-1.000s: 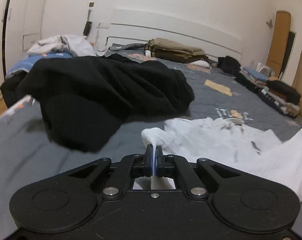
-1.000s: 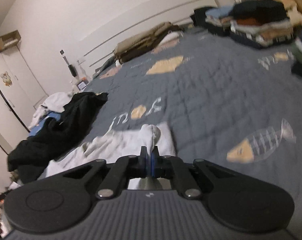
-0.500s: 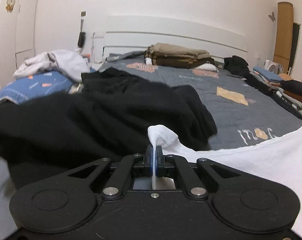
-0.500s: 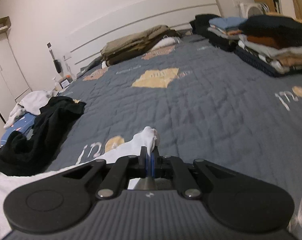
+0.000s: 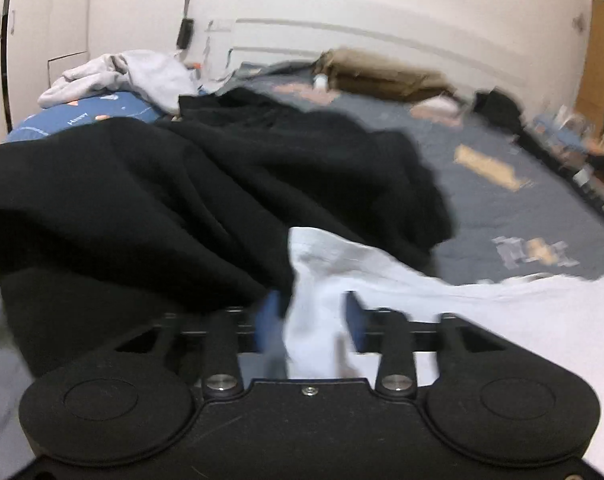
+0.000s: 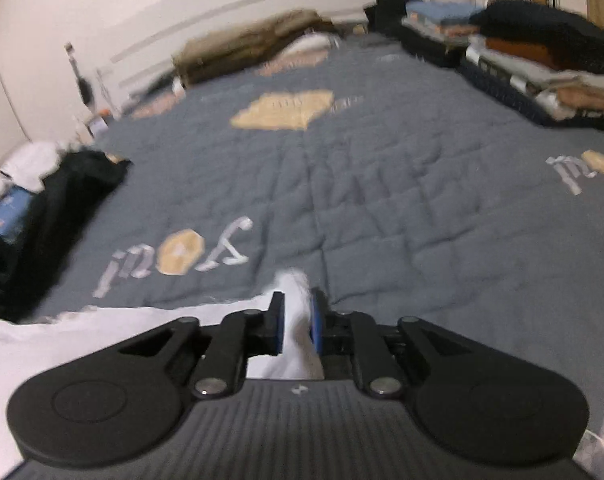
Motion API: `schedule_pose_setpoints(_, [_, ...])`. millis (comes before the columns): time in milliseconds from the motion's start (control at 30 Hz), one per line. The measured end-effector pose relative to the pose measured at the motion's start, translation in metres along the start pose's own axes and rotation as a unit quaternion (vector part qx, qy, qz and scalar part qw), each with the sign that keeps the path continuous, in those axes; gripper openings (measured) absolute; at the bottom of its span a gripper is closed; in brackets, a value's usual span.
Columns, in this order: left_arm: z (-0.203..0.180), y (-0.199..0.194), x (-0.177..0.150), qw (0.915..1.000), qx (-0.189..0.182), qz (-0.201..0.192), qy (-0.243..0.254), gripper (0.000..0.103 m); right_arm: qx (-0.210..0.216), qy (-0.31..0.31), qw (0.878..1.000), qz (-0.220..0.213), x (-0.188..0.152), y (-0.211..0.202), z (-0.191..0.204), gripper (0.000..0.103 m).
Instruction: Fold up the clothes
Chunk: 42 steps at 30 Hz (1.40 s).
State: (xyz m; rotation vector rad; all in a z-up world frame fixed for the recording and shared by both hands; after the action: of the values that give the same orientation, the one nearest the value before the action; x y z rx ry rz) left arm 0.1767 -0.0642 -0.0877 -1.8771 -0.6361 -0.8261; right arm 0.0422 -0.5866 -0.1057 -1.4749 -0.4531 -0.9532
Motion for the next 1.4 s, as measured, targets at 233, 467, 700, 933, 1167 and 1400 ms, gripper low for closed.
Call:
schedule_pose_setpoints(233, [-0.002,-0.078,-0.049,0.9909,-0.057,0.001,-0.122,0.055,0.063,0.117,0.991,-0.03,-0.065,-0.103,0.017,0.048])
schedule_pose_setpoints(467, [0.016,-0.128,-0.102,0.9607,-0.061,-0.009,-0.271,0.066,0.101,0.258,0.96,-0.043,-0.138,-0.149,0.029,0.048])
schedule_pose_setpoints(700, [0.044,-0.122,-0.136,0.9244,-0.058,0.012,-0.377,0.066,0.09,0.314,0.945,-0.024,-0.177,-0.138,0.033,0.049])
schedule_pose_setpoints(933, [0.05,-0.075,-0.142,0.8913,-0.077,0.039,-0.445,0.066,0.102,0.381,0.919,-0.028,-0.197,-0.1,0.031,0.049])
schedule_pose_setpoints(1167, [0.057,-0.062,-0.141,0.9007,-0.053,0.027,-0.43,0.016,0.096,0.436,0.892,-0.071,-0.203,-0.08,0.017,0.011])
schedule_pose_setpoints(1400, [0.067,-0.104,-0.112,0.9098,-0.088,-0.002,-0.406,0.012,0.088,0.421,0.895,-0.12,-0.177,-0.12,0.01,0.008])
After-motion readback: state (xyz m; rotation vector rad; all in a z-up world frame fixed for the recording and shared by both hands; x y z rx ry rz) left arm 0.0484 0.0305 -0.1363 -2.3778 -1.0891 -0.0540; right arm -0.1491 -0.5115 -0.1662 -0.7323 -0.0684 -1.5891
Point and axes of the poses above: each gripper's, at about its wrist camera, not at the fingertips, and y roughly the way its jaws point, z to its left, x to its top, the point moved 1 cm from there along y, roughly the way its jaws point, and after that the axes turned 13 degrees about -y, right-handed, at the moved point
